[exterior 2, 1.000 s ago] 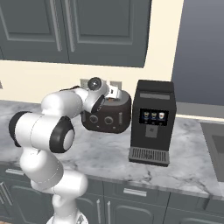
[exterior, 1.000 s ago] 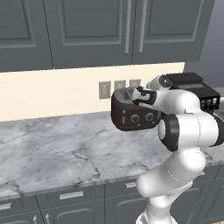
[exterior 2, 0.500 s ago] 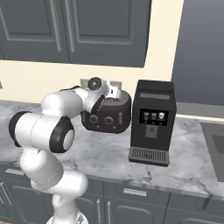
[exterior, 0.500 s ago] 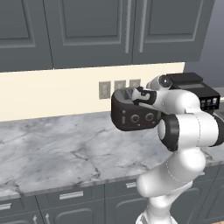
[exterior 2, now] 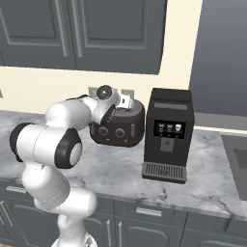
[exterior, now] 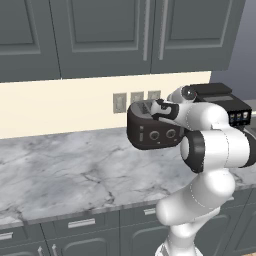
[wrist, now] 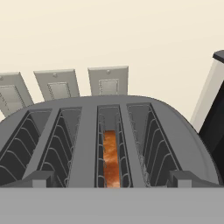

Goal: Start the toaster. Once the lever pops up, take the bread to the plate on the dining counter.

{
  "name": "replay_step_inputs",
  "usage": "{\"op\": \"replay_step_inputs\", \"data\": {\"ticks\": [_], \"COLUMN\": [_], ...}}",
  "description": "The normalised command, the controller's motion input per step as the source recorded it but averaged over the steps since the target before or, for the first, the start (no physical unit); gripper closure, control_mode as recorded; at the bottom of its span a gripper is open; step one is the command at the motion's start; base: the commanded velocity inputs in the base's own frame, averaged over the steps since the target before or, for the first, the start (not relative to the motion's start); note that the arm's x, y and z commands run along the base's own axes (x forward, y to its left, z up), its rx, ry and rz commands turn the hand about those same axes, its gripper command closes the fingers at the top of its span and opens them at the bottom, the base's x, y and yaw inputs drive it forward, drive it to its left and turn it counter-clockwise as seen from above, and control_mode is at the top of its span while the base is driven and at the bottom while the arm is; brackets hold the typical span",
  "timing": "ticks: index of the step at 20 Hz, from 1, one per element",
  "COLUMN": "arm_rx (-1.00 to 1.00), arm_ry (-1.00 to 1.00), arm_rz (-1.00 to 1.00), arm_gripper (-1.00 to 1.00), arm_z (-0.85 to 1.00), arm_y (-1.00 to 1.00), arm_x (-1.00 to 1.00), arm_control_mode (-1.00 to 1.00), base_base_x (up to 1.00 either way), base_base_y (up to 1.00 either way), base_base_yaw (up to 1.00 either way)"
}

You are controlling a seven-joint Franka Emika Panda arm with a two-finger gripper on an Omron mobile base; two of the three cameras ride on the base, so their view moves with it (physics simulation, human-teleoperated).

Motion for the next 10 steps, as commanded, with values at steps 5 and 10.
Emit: {"op": "replay_step_inputs", "data": {"ticks": [5, 10], "arm_rx": [0.0, 0.0], "arm_ry": [0.0, 0.0], "arm_rz": [0.0, 0.0], "arm_gripper": [-1.0, -1.0], "arm_z": [0.0, 0.0], "arm_y": [0.0, 0.0], "arm_x": [0.0, 0.0], "arm_control_mode": [-1.0, -1.0], "base_base_x": [0.0, 0.0], "base_base_y": [0.0, 0.0], "base_base_yaw": [0.0, 0.0]}}
